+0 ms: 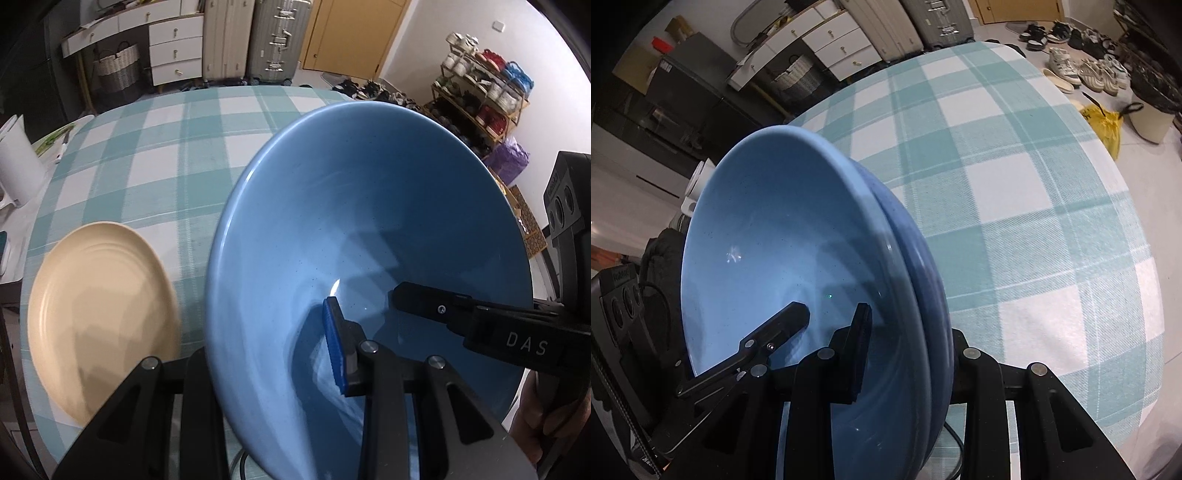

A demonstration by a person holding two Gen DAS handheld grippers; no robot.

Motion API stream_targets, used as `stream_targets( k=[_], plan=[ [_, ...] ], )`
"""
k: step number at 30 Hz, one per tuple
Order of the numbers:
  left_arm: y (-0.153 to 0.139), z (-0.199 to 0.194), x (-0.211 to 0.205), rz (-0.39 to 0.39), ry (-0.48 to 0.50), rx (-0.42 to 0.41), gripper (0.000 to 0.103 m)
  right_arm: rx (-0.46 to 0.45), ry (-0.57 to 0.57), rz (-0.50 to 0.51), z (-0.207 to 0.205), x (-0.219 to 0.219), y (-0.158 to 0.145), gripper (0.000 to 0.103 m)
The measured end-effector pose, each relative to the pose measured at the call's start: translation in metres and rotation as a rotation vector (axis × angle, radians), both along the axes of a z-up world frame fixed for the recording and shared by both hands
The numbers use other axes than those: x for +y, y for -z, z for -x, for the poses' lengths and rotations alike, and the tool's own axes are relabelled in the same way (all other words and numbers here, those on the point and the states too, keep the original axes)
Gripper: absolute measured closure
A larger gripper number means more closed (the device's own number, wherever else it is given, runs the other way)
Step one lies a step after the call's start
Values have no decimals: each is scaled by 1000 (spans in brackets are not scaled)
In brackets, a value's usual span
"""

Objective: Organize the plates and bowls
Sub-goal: 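Lift the nested blue bowls and carry them toward the cream plates, then lower the nested blue bowls onto the stacked cream plates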

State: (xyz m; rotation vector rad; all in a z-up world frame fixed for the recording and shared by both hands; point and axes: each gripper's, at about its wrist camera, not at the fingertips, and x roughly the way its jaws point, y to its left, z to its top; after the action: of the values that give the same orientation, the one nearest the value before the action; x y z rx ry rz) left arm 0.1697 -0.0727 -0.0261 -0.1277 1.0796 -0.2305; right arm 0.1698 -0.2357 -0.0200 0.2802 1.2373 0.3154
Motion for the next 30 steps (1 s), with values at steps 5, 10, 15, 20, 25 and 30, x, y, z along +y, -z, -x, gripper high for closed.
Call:
stream_targets(
  k=[5,10,15,20,25,30],
  plan=[
    [-9,0,21,-8,-40,-26,72,-12,-28,8,-6,26,-12,73],
    [-17,1,48,-7,-90,-38,72,-18,-70,18,-12,57,-20,73],
    [-19,3,76,-7,-134,-34,72,-12,-106,14,-18,90,-22,73],
    [-19,9,113,2,-196,-30,72,-15,-148,24,-20,128,-22,73],
    [-15,14,139,0,-244,-27,72,-6,-186,35,-22,160,-17,73],
    [-7,17,162,-6,-277,-13,71,12,-211,39,-24,185,-6,73]
  ],
)
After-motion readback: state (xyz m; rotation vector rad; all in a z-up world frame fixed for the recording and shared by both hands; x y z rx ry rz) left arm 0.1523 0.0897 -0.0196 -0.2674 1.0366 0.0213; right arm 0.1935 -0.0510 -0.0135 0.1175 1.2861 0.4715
